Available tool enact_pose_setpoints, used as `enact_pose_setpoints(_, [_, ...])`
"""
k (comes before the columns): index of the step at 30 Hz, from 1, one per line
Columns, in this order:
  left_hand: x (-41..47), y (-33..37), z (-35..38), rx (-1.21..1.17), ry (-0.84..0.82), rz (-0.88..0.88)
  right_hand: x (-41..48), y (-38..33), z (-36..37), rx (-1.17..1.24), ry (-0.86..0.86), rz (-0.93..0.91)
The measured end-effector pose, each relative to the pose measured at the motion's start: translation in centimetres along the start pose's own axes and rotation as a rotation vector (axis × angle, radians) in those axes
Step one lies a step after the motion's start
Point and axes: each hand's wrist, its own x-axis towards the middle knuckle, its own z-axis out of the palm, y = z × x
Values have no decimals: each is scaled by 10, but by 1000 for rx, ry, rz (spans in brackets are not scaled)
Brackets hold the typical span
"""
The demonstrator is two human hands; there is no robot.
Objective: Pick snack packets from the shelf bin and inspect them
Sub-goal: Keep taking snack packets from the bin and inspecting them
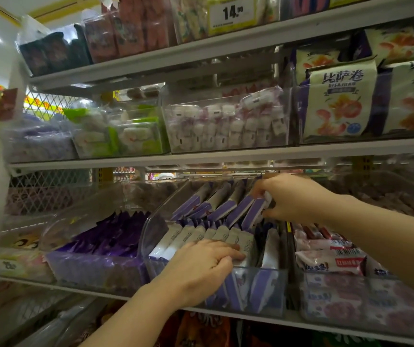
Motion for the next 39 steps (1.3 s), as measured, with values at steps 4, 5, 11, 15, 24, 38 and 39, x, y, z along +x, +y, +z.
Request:
enact_pose_setpoints(4, [1, 0, 1, 3, -4, -5, 14, -4, 5, 31, -142, 9])
enact_pose_setpoints(5, [1, 0, 1, 2, -5, -5, 16, -4, 6, 29, -155, 12])
enact_pose_setpoints(11, [2, 1, 1, -15, -18, -14, 4, -6, -7, 84, 6, 33])
enact_pose_setpoints(15, [2, 6, -2, -65, -16, -66, -17, -15, -28, 132, 184, 24])
enact_pose_setpoints(24, [-15, 28, -18, -680, 168, -175, -61, -50, -58, 169, 508, -132])
enact_pose_setpoints(38, [-120, -1, -10, -1336, 508, -323, -91, -163, 30, 873, 232, -226])
enact_pose_setpoints(39, [-130, -6, -6, -1318, 525, -332, -89, -174, 36, 969, 213, -176])
